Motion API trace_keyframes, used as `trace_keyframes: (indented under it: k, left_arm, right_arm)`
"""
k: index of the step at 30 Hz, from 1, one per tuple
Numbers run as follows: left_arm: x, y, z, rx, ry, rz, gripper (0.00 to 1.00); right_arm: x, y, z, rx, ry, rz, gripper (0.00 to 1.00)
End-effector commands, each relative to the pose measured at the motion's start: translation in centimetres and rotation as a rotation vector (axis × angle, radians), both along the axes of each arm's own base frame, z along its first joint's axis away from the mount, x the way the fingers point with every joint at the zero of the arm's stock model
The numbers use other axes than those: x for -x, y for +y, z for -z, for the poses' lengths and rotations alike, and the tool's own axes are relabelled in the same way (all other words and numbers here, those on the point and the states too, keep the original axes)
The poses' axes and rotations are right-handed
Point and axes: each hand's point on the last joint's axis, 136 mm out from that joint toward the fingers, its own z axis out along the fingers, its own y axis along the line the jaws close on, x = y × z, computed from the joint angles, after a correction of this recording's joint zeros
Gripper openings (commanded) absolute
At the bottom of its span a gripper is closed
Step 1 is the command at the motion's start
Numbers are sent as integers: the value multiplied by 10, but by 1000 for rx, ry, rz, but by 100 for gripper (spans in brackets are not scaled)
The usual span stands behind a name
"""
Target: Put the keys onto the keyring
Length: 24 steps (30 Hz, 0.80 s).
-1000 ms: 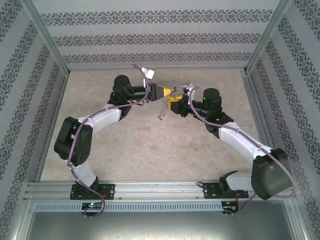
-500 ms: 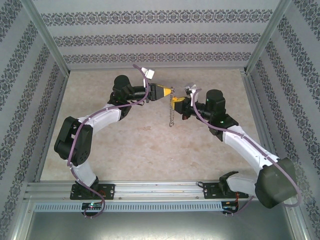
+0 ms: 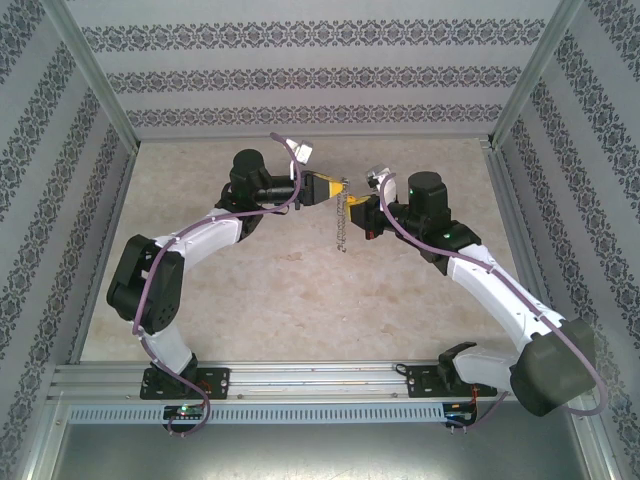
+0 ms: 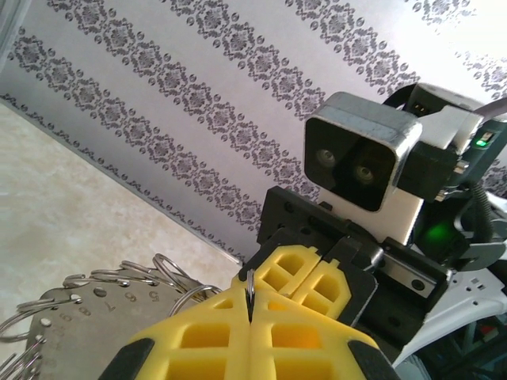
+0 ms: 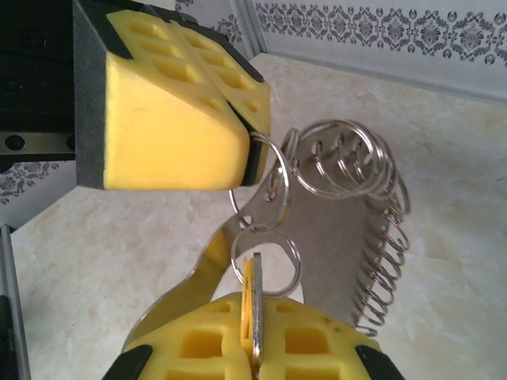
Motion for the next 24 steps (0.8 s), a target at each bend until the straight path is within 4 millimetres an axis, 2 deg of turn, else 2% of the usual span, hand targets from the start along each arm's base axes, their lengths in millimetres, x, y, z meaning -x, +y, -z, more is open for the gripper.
trace_keyframes:
  k: [1, 8, 17, 24]
  left_arm:
    - [13, -2, -24, -3, -110, 7, 0]
    - [20, -5, -23, -15, -121, 23, 0]
    - [22, -3, -18, -33, -130, 13, 0]
    - [24, -1, -15, -58, -141, 8, 0]
  right_arm:
    - [-3, 5, -7, 28, -17, -8, 0]
    - [-10, 10, -4, 54, -10, -3, 0]
    - [-13, 1, -1, 99, -8, 37, 0]
    - [-14, -7, -10, 151, -25, 63, 0]
